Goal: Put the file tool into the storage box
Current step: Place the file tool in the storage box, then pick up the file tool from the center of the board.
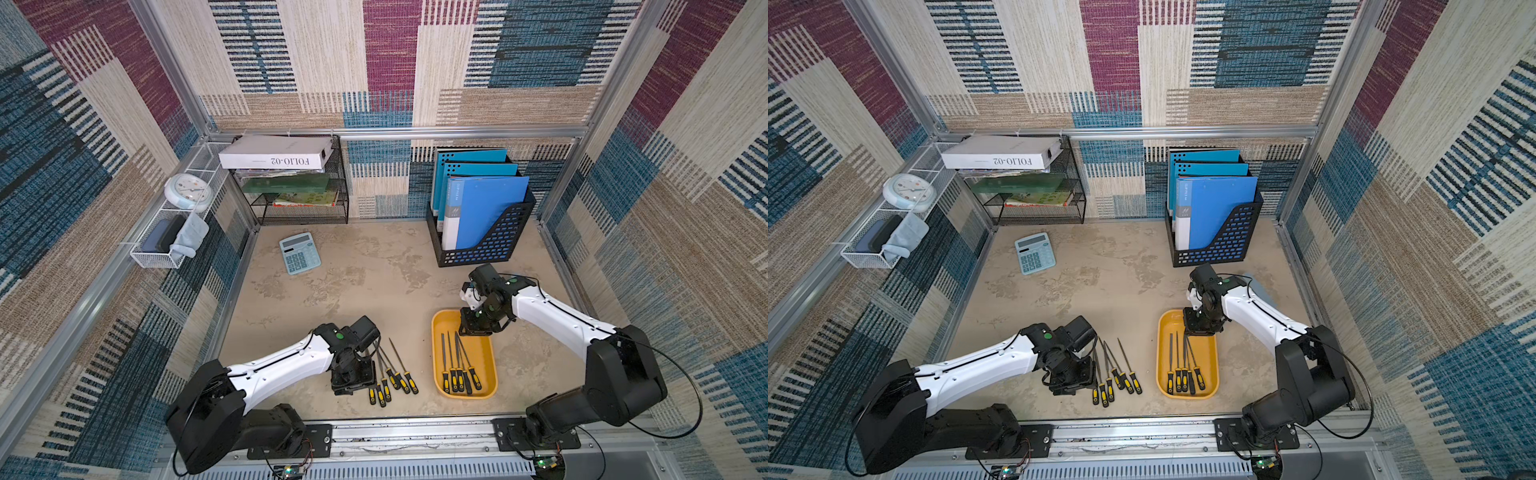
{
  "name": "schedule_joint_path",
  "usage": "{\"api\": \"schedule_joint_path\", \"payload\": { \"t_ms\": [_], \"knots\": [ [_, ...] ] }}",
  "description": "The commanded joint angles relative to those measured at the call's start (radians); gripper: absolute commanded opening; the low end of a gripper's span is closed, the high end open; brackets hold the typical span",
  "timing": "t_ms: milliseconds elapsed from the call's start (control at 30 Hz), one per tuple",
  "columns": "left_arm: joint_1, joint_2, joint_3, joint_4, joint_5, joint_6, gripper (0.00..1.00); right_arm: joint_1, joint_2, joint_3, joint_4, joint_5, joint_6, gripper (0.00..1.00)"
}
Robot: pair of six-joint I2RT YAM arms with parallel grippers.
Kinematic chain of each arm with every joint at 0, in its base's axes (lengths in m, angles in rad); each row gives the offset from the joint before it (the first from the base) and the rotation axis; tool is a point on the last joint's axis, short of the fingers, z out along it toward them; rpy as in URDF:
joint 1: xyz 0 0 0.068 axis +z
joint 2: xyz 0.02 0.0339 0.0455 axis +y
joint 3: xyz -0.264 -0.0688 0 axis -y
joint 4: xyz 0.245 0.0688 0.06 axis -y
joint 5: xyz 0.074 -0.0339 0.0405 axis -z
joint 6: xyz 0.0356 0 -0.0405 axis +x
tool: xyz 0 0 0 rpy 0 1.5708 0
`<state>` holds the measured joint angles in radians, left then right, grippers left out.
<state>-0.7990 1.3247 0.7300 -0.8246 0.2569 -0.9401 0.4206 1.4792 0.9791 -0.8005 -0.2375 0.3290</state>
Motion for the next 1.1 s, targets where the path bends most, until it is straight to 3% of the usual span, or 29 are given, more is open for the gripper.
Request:
{"api": "schedule_joint_path", "payload": {
  "t_ms": [0, 567, 667, 767, 967, 1067],
  "knots": [
    [-0.02, 0.045, 0.02, -0.009, -0.044, 0.016, 0.61, 0.002, -0.008, -0.002, -0.013, -0.008, 0.001, 0.27],
    [-0.069, 0.222, 0.06, 0.014, -0.086, 0.0, 0.51, 0.004, -0.017, -0.013, -0.006, -0.021, -0.011, 0.25],
    [-0.071, 0.254, 0.063, 0.018, -0.091, -0.005, 0.39, 0.007, -0.016, -0.011, -0.003, -0.025, -0.01, 0.24],
    [-0.07, 0.272, 0.063, 0.017, -0.098, -0.005, 0.16, 0.009, -0.019, -0.007, -0.005, -0.028, -0.011, 0.24],
    [-0.069, 0.217, 0.092, -0.055, -0.108, 0.02, 0.1, 0.017, -0.025, -0.003, -0.001, -0.056, -0.01, 0.24],
    [-0.069, 0.121, 0.106, -0.104, -0.09, 0.044, 0.07, 0.019, -0.046, -0.012, 0.043, -0.164, -0.001, 0.29]
  ]
}}
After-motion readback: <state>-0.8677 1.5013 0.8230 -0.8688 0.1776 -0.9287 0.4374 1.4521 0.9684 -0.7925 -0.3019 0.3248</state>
